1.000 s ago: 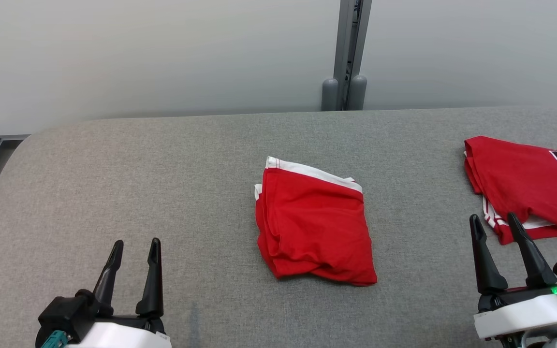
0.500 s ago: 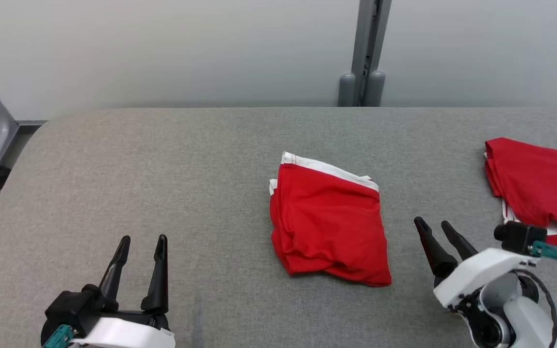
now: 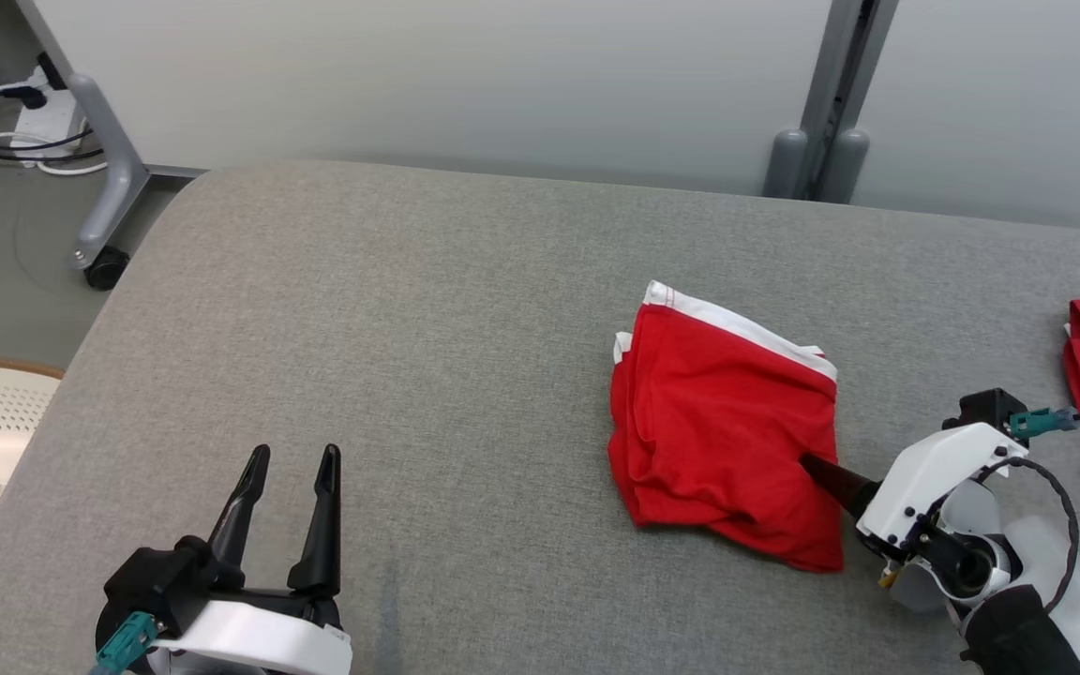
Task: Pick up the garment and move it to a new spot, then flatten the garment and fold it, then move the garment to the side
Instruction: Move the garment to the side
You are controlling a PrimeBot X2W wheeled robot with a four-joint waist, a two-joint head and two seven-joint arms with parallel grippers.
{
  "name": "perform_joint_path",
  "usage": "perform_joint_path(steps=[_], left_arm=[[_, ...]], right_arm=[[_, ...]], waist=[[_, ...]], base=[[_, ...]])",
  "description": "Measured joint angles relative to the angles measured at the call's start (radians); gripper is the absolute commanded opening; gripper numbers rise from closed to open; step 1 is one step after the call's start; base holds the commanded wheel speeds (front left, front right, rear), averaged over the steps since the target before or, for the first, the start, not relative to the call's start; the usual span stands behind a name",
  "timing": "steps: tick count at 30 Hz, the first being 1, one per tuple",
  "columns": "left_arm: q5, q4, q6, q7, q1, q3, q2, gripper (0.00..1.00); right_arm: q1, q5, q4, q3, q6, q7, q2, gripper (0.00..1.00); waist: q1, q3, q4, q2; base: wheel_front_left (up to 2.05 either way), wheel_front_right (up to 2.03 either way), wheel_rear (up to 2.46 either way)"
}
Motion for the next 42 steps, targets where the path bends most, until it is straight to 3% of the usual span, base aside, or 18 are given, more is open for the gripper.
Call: perform_joint_path(steps=[4,6,7,15,23,28,42], left_arm=[[-0.004,0.001,-0.001,0.000,-0.002,-0.005,0.000,1.00],[-0.011,0.001,-0.001,0.000,-0.002,-0.008,0.000,1.00],[-0.012,0.001,-0.001,0.000,-0.002,-0.009,0.000,1.00],[-0.015,-0.002,0.005,0.000,-0.002,-0.024,-0.001,1.00],[-0.019,-0.021,-0.001,0.000,-0.010,-0.087,0.000,1.00],[-0.019,-0.030,-0.004,-0.002,-0.072,-0.191,-0.002,1.00],[0.034,-0.074,-0.009,-0.001,-0.198,-0.284,0.004,1.00]], right_arm=[[-0.033,0.015,0.085,-0.012,0.000,0.039,0.003,1.00],[-0.041,0.030,0.096,-0.013,0.000,0.052,0.012,0.41],[-0.041,0.036,0.095,-0.010,0.000,0.052,0.016,0.00],[-0.051,0.045,0.036,0.029,0.000,-0.062,0.016,0.00],[-0.084,0.037,-0.122,0.159,0.000,-0.114,-0.050,0.00],[-0.172,0.021,-0.238,0.306,0.000,-0.117,-0.164,0.00],[-0.390,0.078,-0.260,0.429,0.000,-0.165,-0.430,0.00]], waist=[[0.0000,0.007,0.038,0.0000],[0.0000,0.009,0.051,0.0000],[0.0000,0.009,0.056,0.0000],[0.0000,0.003,0.041,0.0000],[0.0000,0.005,-0.059,0.0000],[0.0000,0.049,-0.161,0.0000],[0.0000,0.269,-0.262,0.0000]], base=[[0.00,0.00,0.00],[0.00,0.00,0.00],[0.00,0.00,0.00],[0.00,0.00,0.00],[0.00,0.00,0.00],[0.00,0.00,0.00],[0.00,0.00,0.00]])
